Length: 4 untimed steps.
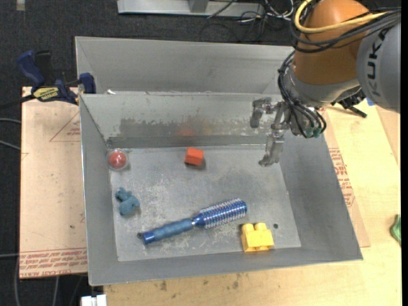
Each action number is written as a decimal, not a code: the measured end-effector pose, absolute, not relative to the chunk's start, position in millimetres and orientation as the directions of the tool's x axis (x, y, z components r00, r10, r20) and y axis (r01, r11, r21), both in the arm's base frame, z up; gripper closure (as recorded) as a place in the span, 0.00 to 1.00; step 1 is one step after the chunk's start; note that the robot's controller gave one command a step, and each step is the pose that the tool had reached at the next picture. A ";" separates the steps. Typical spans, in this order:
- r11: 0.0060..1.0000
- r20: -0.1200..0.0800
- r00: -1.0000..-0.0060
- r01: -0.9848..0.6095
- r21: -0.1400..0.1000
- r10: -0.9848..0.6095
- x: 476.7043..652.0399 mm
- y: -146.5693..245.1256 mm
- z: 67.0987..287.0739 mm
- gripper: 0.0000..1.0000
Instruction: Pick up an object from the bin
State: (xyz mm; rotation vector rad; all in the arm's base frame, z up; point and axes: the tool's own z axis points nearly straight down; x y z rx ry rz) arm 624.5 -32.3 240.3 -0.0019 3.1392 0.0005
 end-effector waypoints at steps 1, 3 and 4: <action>0.999 0.007 -0.999 0.041 0.004 0.041 595.3 31.0 167.8 0.00; 0.999 0.001 -0.999 -0.036 0.001 -0.036 514.5 -5.7 74.1 1.00; 0.996 -0.010 -0.996 -0.092 0.001 -0.092 513.9 42.7 216.4 1.00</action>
Offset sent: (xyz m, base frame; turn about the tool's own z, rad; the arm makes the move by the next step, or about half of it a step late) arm -0.0270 0.0577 -0.0677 0.0493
